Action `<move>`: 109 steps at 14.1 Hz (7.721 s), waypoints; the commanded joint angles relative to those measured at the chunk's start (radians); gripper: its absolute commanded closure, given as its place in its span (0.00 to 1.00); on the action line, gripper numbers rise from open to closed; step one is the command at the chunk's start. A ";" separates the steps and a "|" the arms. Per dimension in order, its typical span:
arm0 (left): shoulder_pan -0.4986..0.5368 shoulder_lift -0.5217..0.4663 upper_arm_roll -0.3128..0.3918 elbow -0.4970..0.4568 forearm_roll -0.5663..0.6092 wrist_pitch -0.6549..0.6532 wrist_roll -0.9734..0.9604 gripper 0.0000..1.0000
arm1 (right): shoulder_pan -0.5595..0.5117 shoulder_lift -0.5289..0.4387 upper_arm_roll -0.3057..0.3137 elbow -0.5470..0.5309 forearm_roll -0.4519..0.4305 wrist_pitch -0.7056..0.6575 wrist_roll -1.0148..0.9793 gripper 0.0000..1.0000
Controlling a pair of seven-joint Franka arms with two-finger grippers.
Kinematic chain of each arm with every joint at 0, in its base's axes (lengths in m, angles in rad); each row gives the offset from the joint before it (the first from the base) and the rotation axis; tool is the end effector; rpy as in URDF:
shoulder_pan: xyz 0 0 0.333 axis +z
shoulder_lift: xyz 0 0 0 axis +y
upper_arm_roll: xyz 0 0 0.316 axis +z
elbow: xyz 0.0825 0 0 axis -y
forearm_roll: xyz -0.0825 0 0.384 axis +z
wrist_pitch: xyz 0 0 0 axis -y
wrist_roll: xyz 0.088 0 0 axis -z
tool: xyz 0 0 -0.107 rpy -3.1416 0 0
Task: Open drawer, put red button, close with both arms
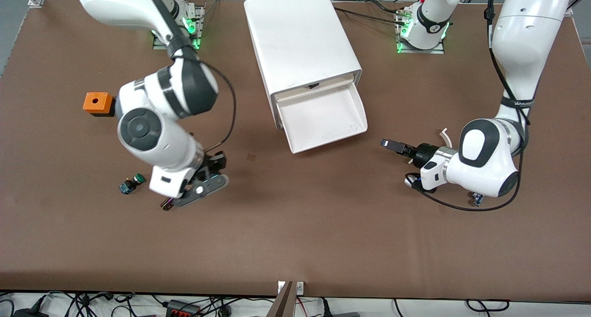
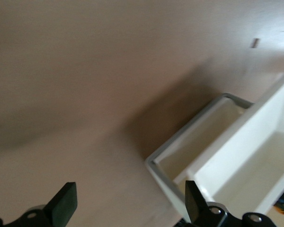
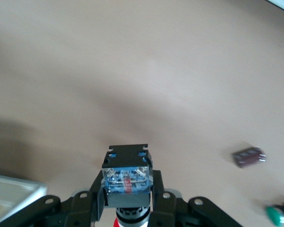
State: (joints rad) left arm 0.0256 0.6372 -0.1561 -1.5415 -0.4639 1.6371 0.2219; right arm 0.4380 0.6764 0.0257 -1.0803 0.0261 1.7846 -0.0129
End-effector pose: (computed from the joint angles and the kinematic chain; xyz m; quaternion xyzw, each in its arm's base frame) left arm 0.6350 -0.1157 0.2662 0.9256 -0.0862 -0.2445 0.2758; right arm 0.6686 0.3303 0.4336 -0.9727 -0.2306 -0.0091 0.0234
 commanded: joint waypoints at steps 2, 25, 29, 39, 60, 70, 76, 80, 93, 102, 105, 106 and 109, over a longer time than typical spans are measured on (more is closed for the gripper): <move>-0.001 -0.051 0.003 -0.002 0.244 -0.006 -0.177 0.00 | 0.105 -0.029 0.013 0.017 0.012 -0.011 0.168 1.00; 0.065 0.001 -0.003 0.104 0.559 0.004 -0.243 0.00 | 0.423 0.176 0.013 0.042 0.012 0.182 0.524 1.00; 0.065 0.001 -0.007 0.104 0.559 0.004 -0.243 0.00 | 0.416 0.175 0.007 0.042 0.011 0.184 0.524 0.00; 0.044 -0.005 -0.091 0.107 0.479 0.039 -0.470 0.00 | 0.227 0.020 -0.018 0.043 -0.006 0.161 0.516 0.00; -0.328 -0.044 -0.236 -0.124 0.413 0.443 -1.147 0.00 | -0.373 -0.272 -0.052 -0.102 -0.003 -0.251 0.116 0.00; -0.243 -0.040 -0.393 -0.146 0.320 0.305 -1.193 0.00 | -0.489 -0.495 -0.017 -0.378 -0.051 -0.191 -0.041 0.00; -0.246 -0.040 -0.396 -0.135 0.320 0.270 -1.191 0.00 | -0.489 -0.693 -0.018 -0.672 -0.063 -0.031 -0.042 0.00; -0.245 -0.042 -0.396 -0.135 0.320 0.267 -1.191 0.00 | -0.489 -0.701 -0.017 -0.667 -0.083 -0.036 -0.029 0.00; 0.087 -0.139 -0.385 0.135 0.717 0.127 -0.849 0.00 | -0.486 -0.692 -0.015 -0.659 -0.080 -0.077 -0.025 0.00; 0.260 -0.178 -0.382 0.343 0.697 -0.198 -0.301 0.00 | -0.487 -0.709 -0.018 -0.684 -0.058 -0.060 -0.024 0.00; 0.240 -0.286 -0.274 0.307 0.648 -0.209 -0.187 0.00 | -0.486 -0.698 -0.017 -0.655 -0.066 -0.071 -0.032 0.00; 0.229 -0.321 -0.225 0.276 0.589 -0.207 -0.146 0.00 | -0.484 -0.698 -0.015 -0.653 -0.068 -0.073 -0.032 0.00; 0.058 -0.411 0.007 0.132 0.507 -0.186 -0.061 0.00 | -0.486 -0.696 -0.015 -0.653 -0.068 -0.074 -0.039 0.00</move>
State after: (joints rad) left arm 0.2112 0.3132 -0.2930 -1.2629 0.0783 1.4266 0.1136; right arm -0.0394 -0.0102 0.0004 -1.7364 -0.0394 1.7144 -0.0418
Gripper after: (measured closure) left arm 0.000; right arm 0.000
